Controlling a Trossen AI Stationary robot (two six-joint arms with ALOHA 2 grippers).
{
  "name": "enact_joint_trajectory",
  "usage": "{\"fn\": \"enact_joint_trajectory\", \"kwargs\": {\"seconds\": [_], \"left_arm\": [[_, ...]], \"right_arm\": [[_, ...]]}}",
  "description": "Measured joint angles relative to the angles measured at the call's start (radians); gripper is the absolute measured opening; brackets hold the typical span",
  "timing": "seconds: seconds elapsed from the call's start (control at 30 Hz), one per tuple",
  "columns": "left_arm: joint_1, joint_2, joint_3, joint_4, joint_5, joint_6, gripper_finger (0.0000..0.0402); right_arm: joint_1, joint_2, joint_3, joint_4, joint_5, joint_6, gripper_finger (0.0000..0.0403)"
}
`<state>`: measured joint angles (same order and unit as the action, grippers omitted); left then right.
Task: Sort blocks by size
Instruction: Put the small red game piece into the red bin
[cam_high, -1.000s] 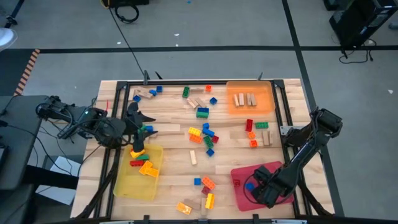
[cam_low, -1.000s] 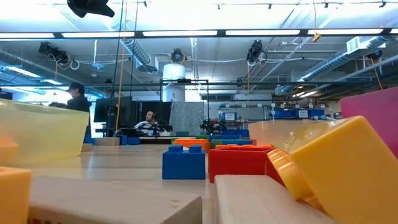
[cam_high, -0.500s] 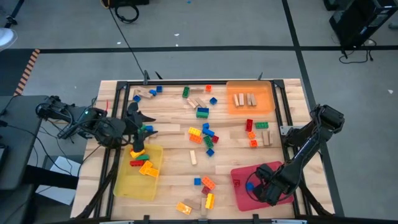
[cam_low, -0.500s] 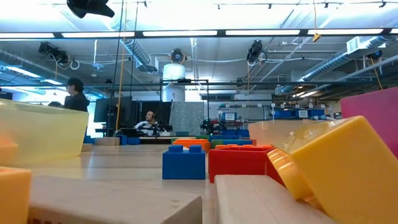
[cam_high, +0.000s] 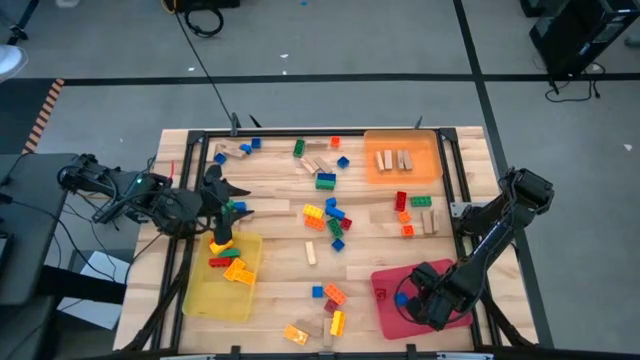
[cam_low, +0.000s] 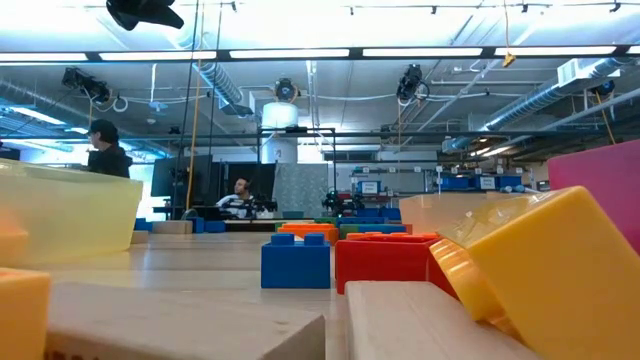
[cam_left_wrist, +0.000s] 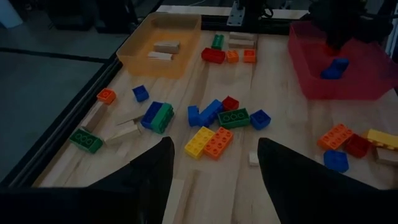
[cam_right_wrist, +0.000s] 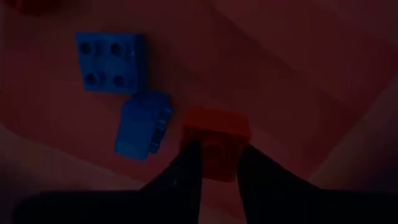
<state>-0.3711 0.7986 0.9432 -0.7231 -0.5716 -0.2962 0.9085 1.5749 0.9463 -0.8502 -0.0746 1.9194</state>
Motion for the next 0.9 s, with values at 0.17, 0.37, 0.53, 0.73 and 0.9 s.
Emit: {"fn": "enact_joint_trajectory", "kwargs": {"seconds": [0.17,0.37,0.53,0.73,0.9], "left_arm": [[0.000,0.000,0.000,0.000,0.000,0.000,0.0239],[0.000,0.000,0.000,0.000,0.000,-0.004,0.0239],[0.000,0.000,0.000,0.000,0.000,-0.004,0.0239],[0.000,0.000,0.000,0.000,0.000,-0.005,0.0239],[0.000,0.000,0.000,0.000,0.000,0.000,0.0239]], "right_arm": [[0.000,0.000,0.000,0.002,0.000,0.000,0.0192],[0.000,0.000,0.000,0.002,-0.012,-0.009,0.0343],[0.000,0.000,0.000,0.003,-0.024,-0.010,0.0312],[0.000,0.000,0.000,0.029,-0.024,-0.035,0.0119],[-0.001,0.001,0.000,0.068,0.002,-0.045,0.0078]]}}
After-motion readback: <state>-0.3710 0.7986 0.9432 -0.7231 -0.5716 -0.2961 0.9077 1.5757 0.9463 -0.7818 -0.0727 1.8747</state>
